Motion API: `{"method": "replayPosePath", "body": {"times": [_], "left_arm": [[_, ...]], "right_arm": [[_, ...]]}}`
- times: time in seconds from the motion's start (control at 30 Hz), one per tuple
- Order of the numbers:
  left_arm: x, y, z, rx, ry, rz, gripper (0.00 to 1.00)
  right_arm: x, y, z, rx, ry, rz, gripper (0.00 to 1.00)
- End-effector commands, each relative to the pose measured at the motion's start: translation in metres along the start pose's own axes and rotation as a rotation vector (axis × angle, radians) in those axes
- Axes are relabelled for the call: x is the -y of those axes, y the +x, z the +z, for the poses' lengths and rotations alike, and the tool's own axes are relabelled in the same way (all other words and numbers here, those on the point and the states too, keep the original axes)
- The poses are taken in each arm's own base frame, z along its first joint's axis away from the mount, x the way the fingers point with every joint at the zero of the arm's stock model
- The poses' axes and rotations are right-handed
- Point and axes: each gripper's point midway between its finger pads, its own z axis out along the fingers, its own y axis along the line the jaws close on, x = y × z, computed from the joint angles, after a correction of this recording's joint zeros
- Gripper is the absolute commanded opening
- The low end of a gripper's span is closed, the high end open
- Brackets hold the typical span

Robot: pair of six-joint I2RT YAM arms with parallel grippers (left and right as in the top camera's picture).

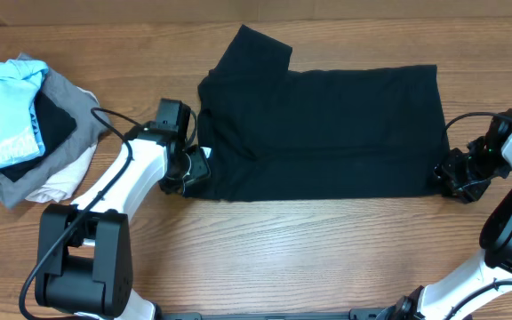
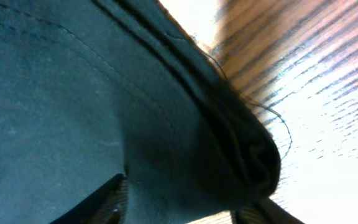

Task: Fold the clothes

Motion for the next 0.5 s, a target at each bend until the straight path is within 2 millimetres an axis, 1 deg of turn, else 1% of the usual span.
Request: {"method": "replayPosePath", "body": {"times": [0.0, 0.1, 0.13, 0.17, 0.2, 0.27, 0.3, 0.47], "left_arm": [[-0.009, 0.010, 0.012, -0.020, -0.028, 0.015, 0.59], [-0.011, 0.015, 0.018, -0.029, -0.017, 0.014, 0.55], [-0.012, 0.017, 0.020, -0.033, -0.016, 0.014, 0.52], [-0.013, 0.018, 0.021, -0.035, -0.017, 0.014, 0.48], [-0.014, 0.019, 0.023, -0.036, -0.017, 0.014, 0.42], [-0.015, 0.020, 0.025, -0.034, -0.019, 0.014, 0.23], [-0.015, 0.020, 0.025, -0.030, -0.016, 0.014, 0.16], [-0.010, 0.013, 0.025, -0.002, 0.003, 0.016, 0.15]], "right_arm": [[-0.006, 0.003, 0.002, -0.003, -0.007, -0.021, 0.43], [-0.009, 0.003, 0.003, 0.002, -0.007, -0.031, 0.27], [-0.009, 0.003, 0.003, 0.002, -0.007, -0.032, 0.22], [-0.009, 0.003, 0.003, 0.001, -0.006, -0.031, 0.14], [-0.009, 0.004, 0.003, -0.002, -0.004, -0.031, 0.07], [-0.007, 0.006, 0.003, -0.010, 0.005, -0.028, 0.04], [-0.006, 0.007, 0.003, -0.015, 0.009, -0.027, 0.04], [0.002, 0.010, 0.002, -0.026, 0.040, -0.010, 0.04]]}}
